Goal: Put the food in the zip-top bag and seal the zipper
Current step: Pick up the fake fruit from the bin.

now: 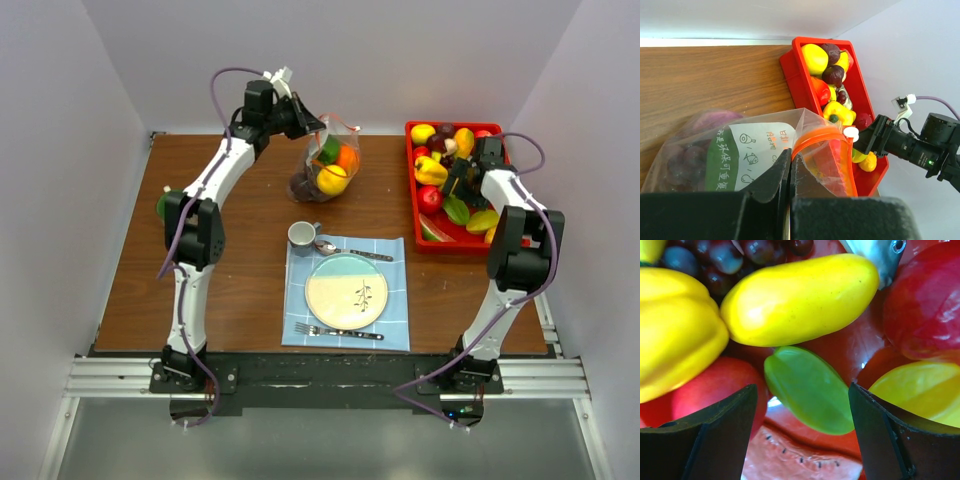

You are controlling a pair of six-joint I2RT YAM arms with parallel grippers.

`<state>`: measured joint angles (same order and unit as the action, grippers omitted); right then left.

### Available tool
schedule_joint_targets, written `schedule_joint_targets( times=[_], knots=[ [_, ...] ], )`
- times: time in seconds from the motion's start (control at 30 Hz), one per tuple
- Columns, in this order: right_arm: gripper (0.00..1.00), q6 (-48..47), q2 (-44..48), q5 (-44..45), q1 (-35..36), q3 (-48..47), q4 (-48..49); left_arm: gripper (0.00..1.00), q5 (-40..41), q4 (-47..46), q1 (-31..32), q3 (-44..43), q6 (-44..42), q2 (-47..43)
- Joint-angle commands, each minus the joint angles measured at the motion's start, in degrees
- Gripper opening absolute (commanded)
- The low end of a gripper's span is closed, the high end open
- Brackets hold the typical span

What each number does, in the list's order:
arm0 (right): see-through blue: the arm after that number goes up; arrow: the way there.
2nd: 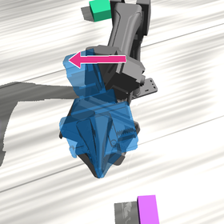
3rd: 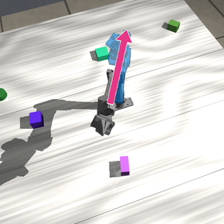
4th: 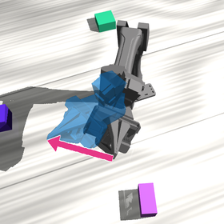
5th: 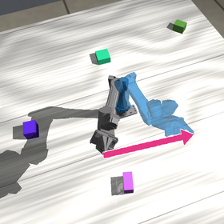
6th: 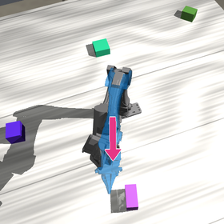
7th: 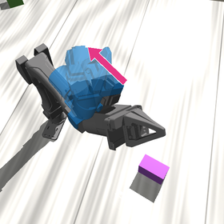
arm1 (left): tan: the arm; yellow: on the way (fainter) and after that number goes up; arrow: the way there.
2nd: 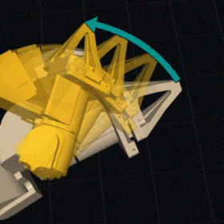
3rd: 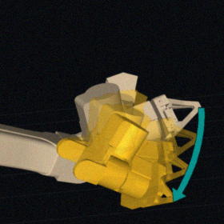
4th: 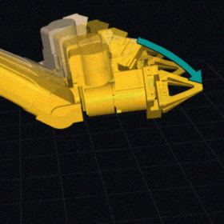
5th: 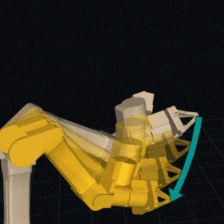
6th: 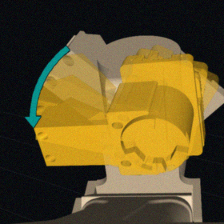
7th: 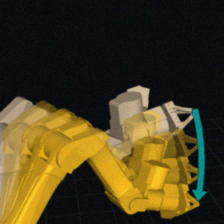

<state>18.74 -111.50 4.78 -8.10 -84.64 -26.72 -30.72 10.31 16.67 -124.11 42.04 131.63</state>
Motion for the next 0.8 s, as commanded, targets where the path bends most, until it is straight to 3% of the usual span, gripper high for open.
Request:
schedule_joint_targets(
  times=[0.0,0.37,0.47,0.57,0.6,0.7,0.77],
  knots=[
    [0.77,-4.9,-0.4,-1.8,-0.1,0.4,0.4,0.0,-1.3,-3.1,-0.8,-0.4,1.2,-1.0],
    [0.76,-3.1,-2.0,1.8,-0.1,2.0,0.5,0.0,-1.5,-3.1,-0.8,-0.7,1.4,-0.8],
    [0.71,-2.5,-1.8,1.9,-0.2,2.3,1.1,0.0,-1.6,-3.1,-0.8,-0.6,1.5,-0.6],
    [0.55,-1.6,-1.5,1.7,-0.2,2.4,1.1,0.0,-1.5,-3.0,-0.8,-0.5,1.5,-0.5],
    [0.42,-1.0,-1.2,1.7,-0.2,2.5,0.9,0.0,-1.5,-3.1,-0.8,-0.5,1.5,-0.5],
    [0.24,0.4,1.1,2.3,-0.1,3.2,0.1,0.0,-1.3,-2.8,-0.8,-0.3,1.3,-0.7],
    [0.19,0.8,2.8,2.8,-0.2,3.1,-0.8,0.0,-1.3,-2.9,-0.8,-0.3,1.5,-0.8]
  ],
)
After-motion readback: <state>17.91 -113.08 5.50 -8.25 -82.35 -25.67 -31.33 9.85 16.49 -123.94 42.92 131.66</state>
